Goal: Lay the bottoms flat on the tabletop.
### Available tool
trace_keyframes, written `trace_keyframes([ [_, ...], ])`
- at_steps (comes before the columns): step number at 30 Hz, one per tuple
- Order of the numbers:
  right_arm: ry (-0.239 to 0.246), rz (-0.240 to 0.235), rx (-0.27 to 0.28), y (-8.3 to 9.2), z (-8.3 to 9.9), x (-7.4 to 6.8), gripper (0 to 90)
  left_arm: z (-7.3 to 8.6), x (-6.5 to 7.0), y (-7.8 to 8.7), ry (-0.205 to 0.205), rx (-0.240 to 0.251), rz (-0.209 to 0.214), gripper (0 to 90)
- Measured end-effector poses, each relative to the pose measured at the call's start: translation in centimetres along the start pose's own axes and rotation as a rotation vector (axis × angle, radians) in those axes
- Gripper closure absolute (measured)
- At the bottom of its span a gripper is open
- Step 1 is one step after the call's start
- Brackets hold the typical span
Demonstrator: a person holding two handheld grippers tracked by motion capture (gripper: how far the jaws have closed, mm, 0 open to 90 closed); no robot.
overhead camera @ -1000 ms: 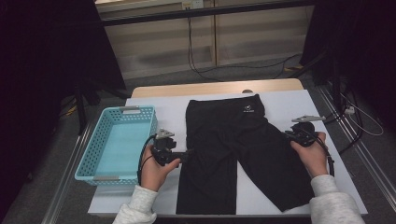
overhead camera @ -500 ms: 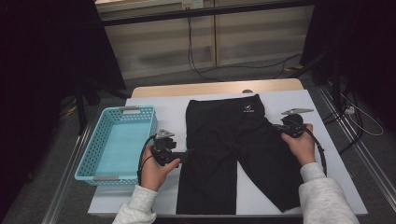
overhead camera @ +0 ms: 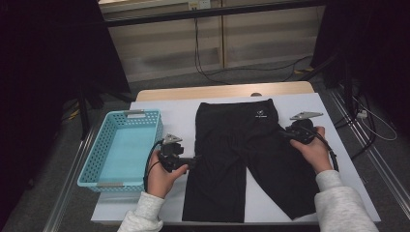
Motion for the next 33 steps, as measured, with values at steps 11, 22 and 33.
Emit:
trace_keyframes([
  [11, -0.090, 0.014, 0.000, -3.7, -1.9, 1.0, 89.5, -0.2, -0.2, 0.3, 0.007, 0.007, -0.003, 17.9],
  [22, -0.127, 0.156, 0.021, -2.2, -1.2, 4.1, 58.7, 0.1, 0.2, -0.1, -0.004, -0.001, 0.005, 18.3],
  [33, -0.069, 0.076, -0.006, 3.2, 1.4, 1.7, 57.6, 0.0, 0.7, -0.2, -0.019, -0.001, 0.018, 18.3],
])
Point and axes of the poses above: each handheld gripper's, and its own axes: y roughly backward along the jaws, z roughly out of its underside, x roughly to its right, the point moved 8 cm from there along -y, roughly forward along the jaws, and after that the axes turned 9 degrees about x, right-handed, at the moved point
